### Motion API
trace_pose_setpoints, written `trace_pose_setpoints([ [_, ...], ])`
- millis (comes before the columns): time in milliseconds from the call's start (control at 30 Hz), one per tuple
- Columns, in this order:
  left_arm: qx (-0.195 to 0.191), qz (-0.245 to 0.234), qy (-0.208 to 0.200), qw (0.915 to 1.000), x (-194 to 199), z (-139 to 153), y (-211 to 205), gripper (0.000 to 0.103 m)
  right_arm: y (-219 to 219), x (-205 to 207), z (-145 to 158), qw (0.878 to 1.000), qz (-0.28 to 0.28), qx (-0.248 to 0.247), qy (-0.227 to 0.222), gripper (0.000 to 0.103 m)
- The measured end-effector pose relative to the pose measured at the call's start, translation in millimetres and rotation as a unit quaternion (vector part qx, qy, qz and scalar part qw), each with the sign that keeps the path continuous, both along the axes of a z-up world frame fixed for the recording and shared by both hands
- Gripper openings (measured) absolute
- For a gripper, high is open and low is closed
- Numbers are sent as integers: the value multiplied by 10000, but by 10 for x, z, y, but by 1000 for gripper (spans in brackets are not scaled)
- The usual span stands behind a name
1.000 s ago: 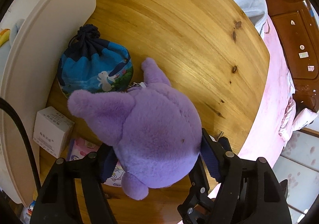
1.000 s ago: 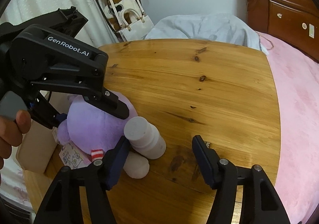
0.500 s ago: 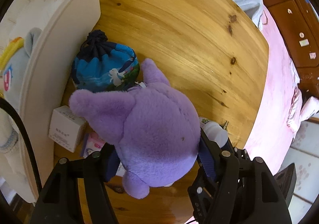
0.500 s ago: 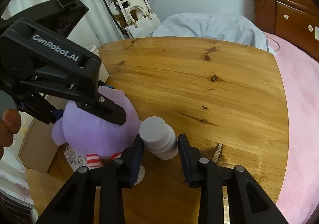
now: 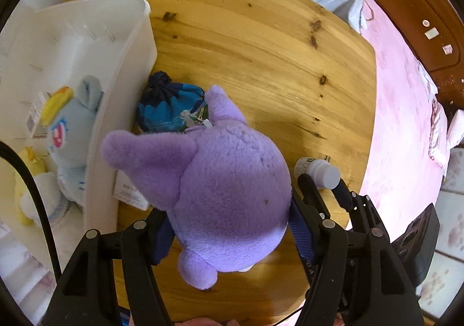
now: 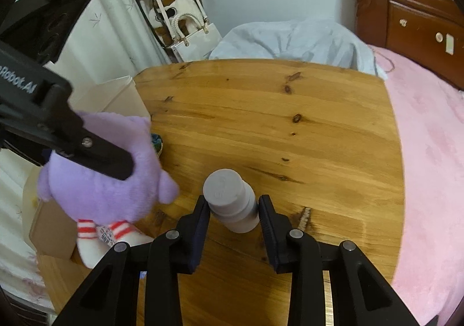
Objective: Organize objects
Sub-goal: 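Carry the purple plush and pill bottle over the white tray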
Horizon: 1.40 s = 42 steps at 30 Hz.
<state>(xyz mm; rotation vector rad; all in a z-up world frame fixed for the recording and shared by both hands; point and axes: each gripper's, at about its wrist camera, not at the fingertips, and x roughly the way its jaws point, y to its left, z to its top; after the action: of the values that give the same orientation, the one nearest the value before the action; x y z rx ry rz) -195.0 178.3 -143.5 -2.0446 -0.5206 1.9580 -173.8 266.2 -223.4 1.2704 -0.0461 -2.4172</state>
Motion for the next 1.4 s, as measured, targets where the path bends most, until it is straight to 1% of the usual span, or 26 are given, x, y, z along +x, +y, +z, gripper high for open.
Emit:
trace_pose_setpoints([
  [67,-36,-24,50,10000,25,82,-66,71,-8,23,64,10000,-31,81,26,35],
  [167,-77,-58,111,9999,-7,153,-44,71,-34,61,176,9996,-91,224,125,35],
  [233,-91,-63,159,9998,-6,220,-83,71,-50,82,237,9995,-156,229,143,35],
  [400,-135,-89,404,9991,-25,424,-186,71,-175,181,432,9987,-227,343,289,35],
  [567,-129,-46,628,9979,-25,673,-421,71,-390,281,638,9977,-159,449,490,35],
  [633,-186,-12,748,9970,-34,758,-506,71,-478,317,710,9972,-170,464,560,35],
  [767,-278,28,918,9954,-19,880,-710,71,-684,389,868,9964,-196,389,729,30],
  [833,-341,27,985,9945,-1,907,-804,71,-779,416,928,9960,-202,370,792,29],
  [933,-505,42,1036,9933,42,908,-921,71,-923,460,1016,9953,-157,310,904,25],
  [1067,-525,-47,982,9938,134,831,-1057,71,-1037,523,1081,9955,-249,253,876,24],
  [1233,-486,-94,884,9949,272,755,-1212,71,-1043,590,1049,9971,-418,206,604,24],
  [1400,-442,-165,812,9956,431,703,-1311,71,-999,669,907,9978,-594,135,254,24],
])
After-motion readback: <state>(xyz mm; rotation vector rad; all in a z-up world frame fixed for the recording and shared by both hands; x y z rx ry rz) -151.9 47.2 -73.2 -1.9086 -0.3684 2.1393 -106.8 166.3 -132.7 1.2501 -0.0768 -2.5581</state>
